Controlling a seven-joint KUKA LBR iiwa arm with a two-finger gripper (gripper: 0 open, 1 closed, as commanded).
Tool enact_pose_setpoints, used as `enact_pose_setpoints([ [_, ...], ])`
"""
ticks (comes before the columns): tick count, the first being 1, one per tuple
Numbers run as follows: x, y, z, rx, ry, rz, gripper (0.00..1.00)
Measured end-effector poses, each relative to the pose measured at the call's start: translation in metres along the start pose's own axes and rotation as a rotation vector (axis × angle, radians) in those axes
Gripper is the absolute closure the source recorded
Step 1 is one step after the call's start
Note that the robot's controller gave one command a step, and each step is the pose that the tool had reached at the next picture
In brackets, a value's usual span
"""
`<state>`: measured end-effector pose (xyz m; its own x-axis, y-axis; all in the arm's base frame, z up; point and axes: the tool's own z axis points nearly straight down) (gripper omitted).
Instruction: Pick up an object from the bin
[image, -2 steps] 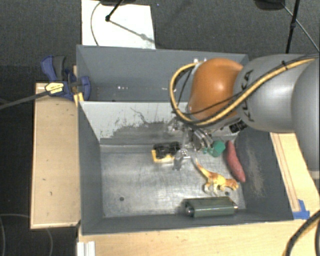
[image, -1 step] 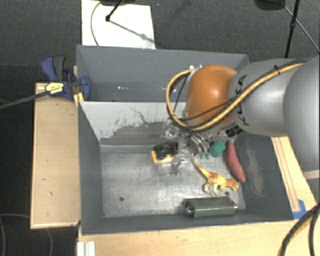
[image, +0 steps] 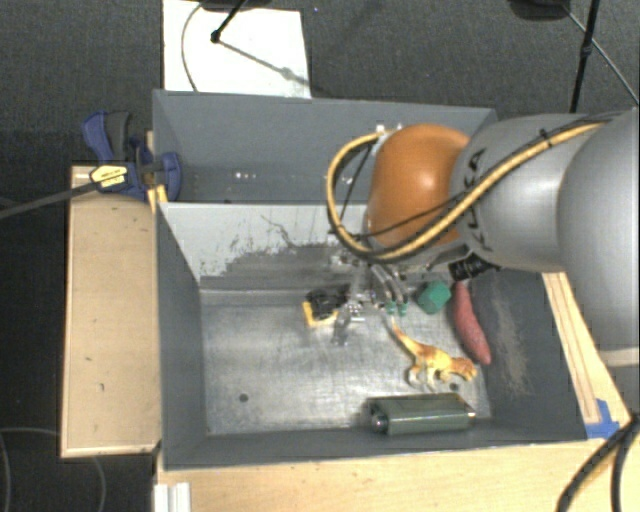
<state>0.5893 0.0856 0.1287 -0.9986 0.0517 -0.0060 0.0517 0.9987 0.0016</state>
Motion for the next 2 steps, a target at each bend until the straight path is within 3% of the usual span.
enact_pose_setpoints([
  [1, -0.005, -0.005, 0.058, -0.001, -0.001, -0.009, 0.00],
  [2, -0.004, -0.005, 0.047, 0.000, 0.000, -0.009, 1.00],
])
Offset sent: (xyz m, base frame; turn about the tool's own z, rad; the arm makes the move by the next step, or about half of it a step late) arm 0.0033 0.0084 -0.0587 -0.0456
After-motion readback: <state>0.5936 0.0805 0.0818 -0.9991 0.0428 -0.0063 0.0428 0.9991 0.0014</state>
